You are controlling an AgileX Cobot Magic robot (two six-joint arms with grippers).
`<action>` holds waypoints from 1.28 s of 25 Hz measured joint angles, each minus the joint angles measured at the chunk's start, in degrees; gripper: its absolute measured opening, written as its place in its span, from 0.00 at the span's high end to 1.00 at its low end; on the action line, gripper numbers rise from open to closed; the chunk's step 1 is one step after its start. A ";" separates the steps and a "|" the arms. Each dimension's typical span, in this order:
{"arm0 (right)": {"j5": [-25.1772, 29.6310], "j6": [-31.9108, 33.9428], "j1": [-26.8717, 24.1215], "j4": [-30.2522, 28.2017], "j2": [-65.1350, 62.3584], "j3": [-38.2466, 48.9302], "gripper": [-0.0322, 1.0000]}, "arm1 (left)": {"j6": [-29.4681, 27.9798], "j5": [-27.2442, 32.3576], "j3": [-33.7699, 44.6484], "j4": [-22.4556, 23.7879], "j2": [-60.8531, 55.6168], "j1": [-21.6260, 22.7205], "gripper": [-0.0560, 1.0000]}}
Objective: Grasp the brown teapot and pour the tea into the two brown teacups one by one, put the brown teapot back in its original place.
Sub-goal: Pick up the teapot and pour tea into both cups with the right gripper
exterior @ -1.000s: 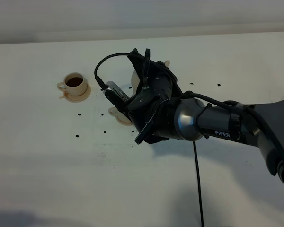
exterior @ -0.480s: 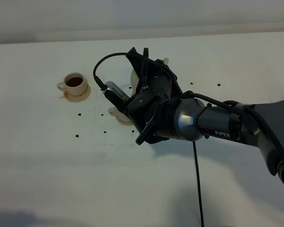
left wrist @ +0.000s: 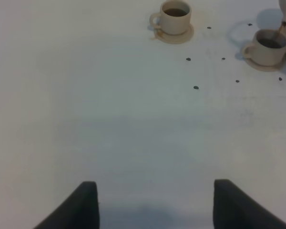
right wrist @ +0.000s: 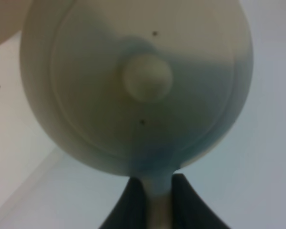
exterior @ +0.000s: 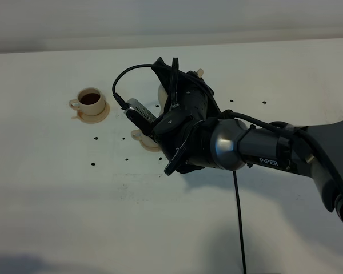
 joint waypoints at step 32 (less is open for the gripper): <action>4.17 20.98 0.42 19.02 -0.96 0.00 0.88 | 0.00 0.00 0.00 0.00 0.00 0.00 0.48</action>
